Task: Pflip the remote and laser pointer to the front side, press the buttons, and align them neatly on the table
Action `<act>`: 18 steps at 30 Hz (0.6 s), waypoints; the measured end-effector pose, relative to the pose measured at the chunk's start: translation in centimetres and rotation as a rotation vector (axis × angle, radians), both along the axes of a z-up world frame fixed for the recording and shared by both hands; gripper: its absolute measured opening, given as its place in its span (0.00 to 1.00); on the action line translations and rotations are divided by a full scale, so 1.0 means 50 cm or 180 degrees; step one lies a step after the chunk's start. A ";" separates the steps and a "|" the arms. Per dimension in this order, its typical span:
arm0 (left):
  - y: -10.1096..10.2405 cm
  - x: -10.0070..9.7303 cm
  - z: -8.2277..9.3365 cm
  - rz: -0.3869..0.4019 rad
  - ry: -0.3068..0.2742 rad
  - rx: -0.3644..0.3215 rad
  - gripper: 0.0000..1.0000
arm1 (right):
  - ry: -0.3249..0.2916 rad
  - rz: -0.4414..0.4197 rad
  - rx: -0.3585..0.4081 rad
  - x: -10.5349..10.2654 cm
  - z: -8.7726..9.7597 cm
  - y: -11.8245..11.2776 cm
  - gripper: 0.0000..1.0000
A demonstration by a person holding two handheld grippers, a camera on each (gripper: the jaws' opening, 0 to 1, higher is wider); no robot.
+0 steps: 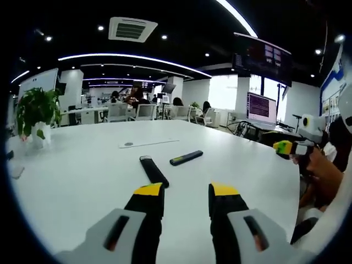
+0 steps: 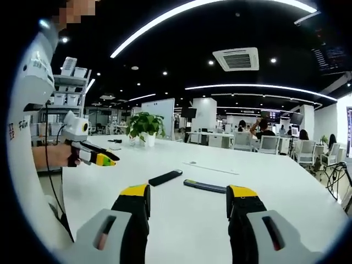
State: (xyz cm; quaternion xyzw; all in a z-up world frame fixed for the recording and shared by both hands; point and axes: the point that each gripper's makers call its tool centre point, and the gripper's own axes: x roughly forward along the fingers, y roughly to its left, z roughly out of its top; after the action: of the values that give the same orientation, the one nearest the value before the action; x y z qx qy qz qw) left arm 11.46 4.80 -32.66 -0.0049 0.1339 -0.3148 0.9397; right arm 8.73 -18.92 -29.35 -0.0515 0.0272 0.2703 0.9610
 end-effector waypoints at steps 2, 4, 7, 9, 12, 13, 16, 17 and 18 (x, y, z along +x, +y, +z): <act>0.006 0.002 0.000 0.0045 0.0012 -0.0020 0.34 | 0.0004 -0.0005 0.0016 0.001 -0.001 -0.003 0.58; 0.012 0.005 0.003 0.0073 0.0017 -0.0027 0.34 | 0.0035 0.0008 0.0065 0.001 -0.004 -0.004 0.58; 0.022 0.009 0.013 0.0118 -0.0004 0.0001 0.34 | 0.0049 0.0016 0.0127 0.003 -0.005 -0.003 0.58; 0.024 0.012 0.017 0.0134 0.0005 -0.0017 0.34 | 0.0059 0.0018 0.0116 0.007 -0.008 -0.002 0.58; 0.010 0.008 0.021 0.0033 0.0003 -0.0091 0.34 | 0.0067 0.0053 0.0134 0.013 -0.009 0.007 0.58; 0.005 0.007 0.019 0.0010 0.0018 -0.0093 0.34 | 0.0067 0.0070 0.0142 0.012 -0.008 0.013 0.58; 0.002 0.008 0.012 0.0024 -0.0029 0.0045 0.32 | 0.0040 0.0104 0.0124 0.007 -0.007 0.026 0.58; 0.001 0.009 0.010 0.0020 -0.0031 0.0064 0.32 | 0.0049 0.0111 0.0110 0.006 -0.009 0.029 0.58; 0.001 0.009 0.009 0.0011 -0.0026 0.0074 0.32 | 0.0063 0.0114 0.0088 0.003 -0.013 0.031 0.58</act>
State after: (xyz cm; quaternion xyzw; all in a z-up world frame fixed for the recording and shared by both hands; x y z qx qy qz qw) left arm 11.88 4.85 -32.23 0.0070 0.1338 -0.3116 0.9407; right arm 8.90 -17.38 -30.01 -0.0360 0.0320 0.2882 0.9563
